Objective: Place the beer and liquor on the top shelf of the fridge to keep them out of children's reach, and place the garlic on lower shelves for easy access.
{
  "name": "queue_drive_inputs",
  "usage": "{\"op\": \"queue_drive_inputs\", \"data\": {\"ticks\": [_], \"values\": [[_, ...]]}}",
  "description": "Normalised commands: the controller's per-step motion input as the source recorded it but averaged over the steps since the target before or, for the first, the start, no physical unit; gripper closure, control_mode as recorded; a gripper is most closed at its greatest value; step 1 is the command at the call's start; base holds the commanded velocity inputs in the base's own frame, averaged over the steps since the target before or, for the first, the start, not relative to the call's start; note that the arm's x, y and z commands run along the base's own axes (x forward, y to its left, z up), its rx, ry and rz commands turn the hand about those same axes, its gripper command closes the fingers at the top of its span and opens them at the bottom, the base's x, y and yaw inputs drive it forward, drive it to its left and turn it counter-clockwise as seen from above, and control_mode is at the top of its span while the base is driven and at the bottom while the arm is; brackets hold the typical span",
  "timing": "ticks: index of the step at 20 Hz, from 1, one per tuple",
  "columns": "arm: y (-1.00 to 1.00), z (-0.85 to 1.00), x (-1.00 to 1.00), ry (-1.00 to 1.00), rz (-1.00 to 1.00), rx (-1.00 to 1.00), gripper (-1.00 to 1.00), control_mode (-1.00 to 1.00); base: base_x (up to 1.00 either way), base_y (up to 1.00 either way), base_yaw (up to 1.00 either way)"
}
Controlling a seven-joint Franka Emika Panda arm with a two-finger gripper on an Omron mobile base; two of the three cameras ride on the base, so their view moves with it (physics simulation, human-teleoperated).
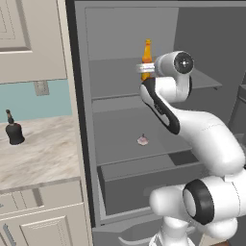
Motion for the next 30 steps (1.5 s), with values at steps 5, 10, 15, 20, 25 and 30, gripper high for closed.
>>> {"op": "queue_drive_inputs", "data": {"ticks": [5,10,15,20,25,30], "values": [[0.0,-0.01,-0.97,0.04,0.0,-0.02,-1.0,-1.0,0.0,0.0,0.0],[0.0,0.0,-1.0,0.19,0.0,0.0,-1.0,-1.0,0.0,0.0,0.0],[0.04,-0.11,-1.0,0.16,0.0,0.0,-1.0,-1.0,0.0,0.0,0.0],[0.03,-0.17,-1.0,0.15,0.0,0.0,-1.0,-1.0,0.0,0.0,0.0],[0.0,-0.2,-0.72,0.11,0.0,0.0,-1.0,-1.0,0.0,0.0,0.0],[0.0,-0.04,-0.33,0.14,0.0,0.0,-1.0,-1.0,0.0,0.0,0.0]]}}
